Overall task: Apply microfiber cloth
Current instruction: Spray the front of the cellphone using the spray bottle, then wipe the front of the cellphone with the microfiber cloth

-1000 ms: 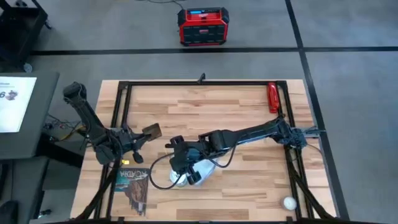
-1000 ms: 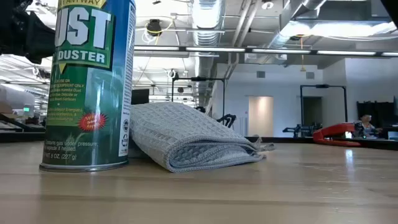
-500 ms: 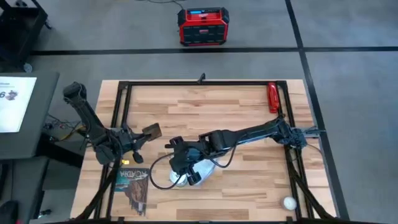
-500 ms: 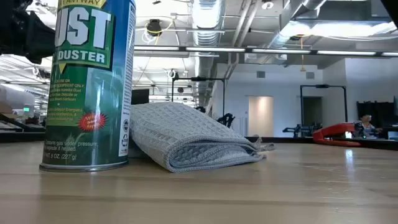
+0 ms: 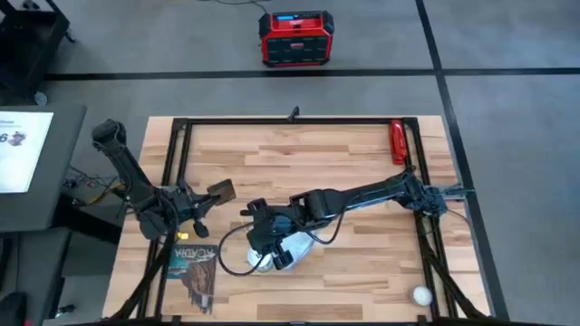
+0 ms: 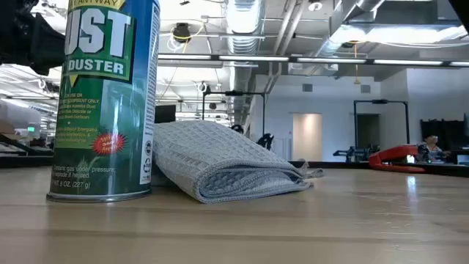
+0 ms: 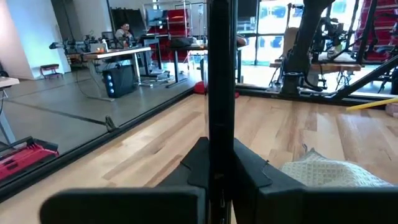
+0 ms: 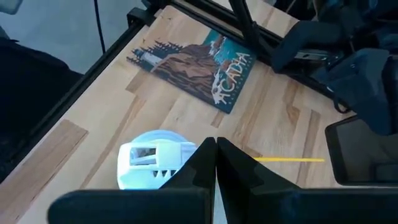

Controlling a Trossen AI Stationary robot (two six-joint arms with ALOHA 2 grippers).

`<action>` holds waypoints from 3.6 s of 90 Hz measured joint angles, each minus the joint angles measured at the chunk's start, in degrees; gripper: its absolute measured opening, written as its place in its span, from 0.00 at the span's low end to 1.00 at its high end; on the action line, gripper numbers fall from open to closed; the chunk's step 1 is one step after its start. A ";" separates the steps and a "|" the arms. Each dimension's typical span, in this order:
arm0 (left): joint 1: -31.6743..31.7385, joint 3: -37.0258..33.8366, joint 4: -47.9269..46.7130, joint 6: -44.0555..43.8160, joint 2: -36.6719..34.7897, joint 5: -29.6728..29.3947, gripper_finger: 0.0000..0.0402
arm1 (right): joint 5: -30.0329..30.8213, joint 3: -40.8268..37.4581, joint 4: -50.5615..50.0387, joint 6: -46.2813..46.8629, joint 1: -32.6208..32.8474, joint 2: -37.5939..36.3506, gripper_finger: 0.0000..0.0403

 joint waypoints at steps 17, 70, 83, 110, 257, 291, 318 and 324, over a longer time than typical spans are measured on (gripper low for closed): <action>0.02 0.00 0.01 0.01 -0.02 -0.01 0.02 | -0.18 0.13 0.08 0.02 0.14 1.27 0.00; 0.02 0.00 -0.01 0.09 -0.11 -0.02 0.02 | -0.96 0.22 -0.37 0.55 0.20 2.32 0.00; 0.02 0.00 0.00 0.04 -0.11 -0.02 0.02 | -0.96 0.17 -0.45 0.55 0.20 2.34 0.00; 1.96 0.00 1.20 1.23 -0.11 0.07 0.02 | 0.43 3.84 -2.66 -0.45 -0.35 2.76 0.00; 26.14 0.63 6.73 9.64 -0.13 29.81 0.02 | -8.86 -56.08 28.03 21.94 -3.26 -19.72 0.41; 27.43 0.63 6.55 9.51 -0.11 29.82 0.02 | -3.31 -55.15 30.07 21.99 -3.56 -17.99 0.65; 29.09 0.63 5.81 7.67 -0.11 31.52 0.02 | -2.59 -55.01 35.01 24.56 -3.58 -12.52 0.64; 29.44 0.63 5.99 6.65 -0.09 31.50 0.02 | -1.98 -55.12 34.02 25.00 -3.58 -11.42 0.60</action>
